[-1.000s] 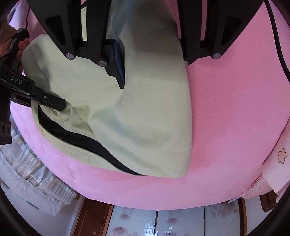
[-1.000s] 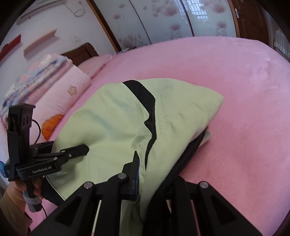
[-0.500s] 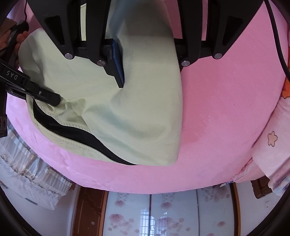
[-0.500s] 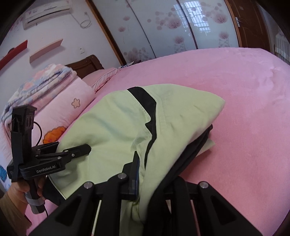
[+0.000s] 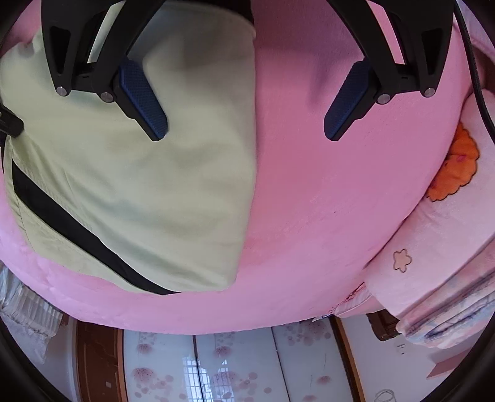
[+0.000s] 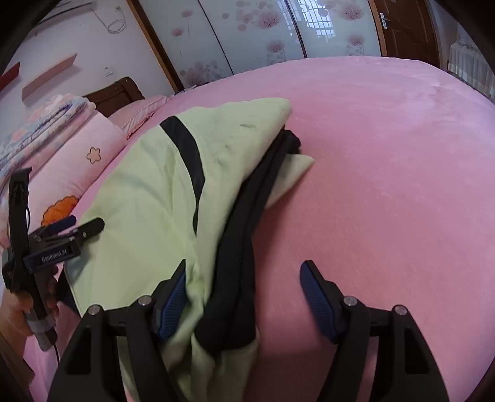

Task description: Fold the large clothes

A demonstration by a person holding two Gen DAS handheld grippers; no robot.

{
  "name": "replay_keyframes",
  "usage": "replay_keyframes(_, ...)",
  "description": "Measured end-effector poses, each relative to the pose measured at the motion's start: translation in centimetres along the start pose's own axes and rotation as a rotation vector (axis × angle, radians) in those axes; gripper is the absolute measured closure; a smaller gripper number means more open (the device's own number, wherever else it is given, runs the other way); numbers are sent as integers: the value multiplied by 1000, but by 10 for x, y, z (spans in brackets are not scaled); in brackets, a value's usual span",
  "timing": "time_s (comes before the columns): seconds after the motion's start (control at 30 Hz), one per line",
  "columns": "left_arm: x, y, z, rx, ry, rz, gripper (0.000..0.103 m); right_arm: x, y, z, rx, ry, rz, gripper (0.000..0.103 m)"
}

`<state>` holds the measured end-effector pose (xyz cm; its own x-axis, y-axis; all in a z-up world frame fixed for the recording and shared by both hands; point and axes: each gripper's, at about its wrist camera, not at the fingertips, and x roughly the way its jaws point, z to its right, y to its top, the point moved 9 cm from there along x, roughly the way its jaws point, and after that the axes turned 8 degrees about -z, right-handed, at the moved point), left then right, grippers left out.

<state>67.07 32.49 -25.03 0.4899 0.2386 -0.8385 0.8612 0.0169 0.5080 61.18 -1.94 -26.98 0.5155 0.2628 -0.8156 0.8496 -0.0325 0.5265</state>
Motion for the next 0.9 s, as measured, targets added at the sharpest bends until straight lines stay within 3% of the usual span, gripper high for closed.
replay_keyframes(0.1, -24, -10, -10, -2, 20, -9, 1, -26, -16, -3, -26, -53, 3, 33)
replay_keyframes(0.2, -66, -42, -9, -33, 11, -16, 1, -65, -35, -6, -10, -91, -15, 33)
replay_keyframes(0.4, -176, -91, 9, -171, -174, -10, 1, -158, -84, -10, 53, -73, -40, 33)
replay_keyframes(0.7, -362, -158, 67, -115, -257, 64, 1, -319, -161, -17, 77, -67, 11, 32)
replay_keyframes(0.9, -455, -218, 105, -76, -286, 105, 1, -403, -215, -16, 62, -101, 83, 32)
